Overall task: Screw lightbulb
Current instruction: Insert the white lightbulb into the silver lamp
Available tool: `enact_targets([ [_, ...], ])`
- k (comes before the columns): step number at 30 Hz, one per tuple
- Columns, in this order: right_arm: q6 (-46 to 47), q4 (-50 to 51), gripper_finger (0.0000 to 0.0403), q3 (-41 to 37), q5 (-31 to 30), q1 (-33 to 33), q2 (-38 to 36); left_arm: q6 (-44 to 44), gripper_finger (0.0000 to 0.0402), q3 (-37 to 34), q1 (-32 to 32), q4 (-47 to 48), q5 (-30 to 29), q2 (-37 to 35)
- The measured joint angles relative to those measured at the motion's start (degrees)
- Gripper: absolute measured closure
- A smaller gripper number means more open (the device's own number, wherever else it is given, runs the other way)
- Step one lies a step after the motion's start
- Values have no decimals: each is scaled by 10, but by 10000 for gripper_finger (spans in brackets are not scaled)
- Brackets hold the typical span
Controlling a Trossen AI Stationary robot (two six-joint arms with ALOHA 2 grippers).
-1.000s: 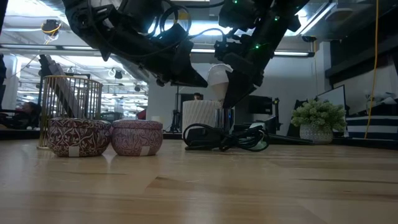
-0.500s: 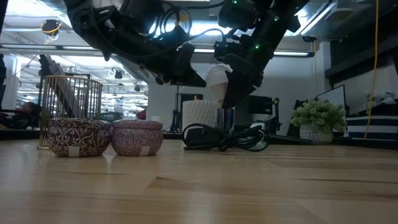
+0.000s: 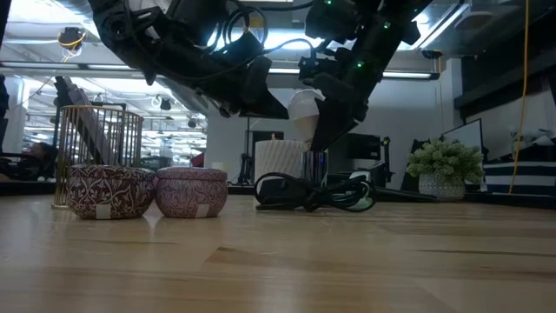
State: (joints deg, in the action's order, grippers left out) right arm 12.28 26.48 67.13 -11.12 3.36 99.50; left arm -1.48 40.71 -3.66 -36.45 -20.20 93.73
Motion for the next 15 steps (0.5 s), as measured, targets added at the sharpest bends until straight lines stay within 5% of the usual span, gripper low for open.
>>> enact_targets([
  [15, 1, 1, 278, 0, 6, 0, 0, 0, 400, -1, 0, -3, 3, 0],
])
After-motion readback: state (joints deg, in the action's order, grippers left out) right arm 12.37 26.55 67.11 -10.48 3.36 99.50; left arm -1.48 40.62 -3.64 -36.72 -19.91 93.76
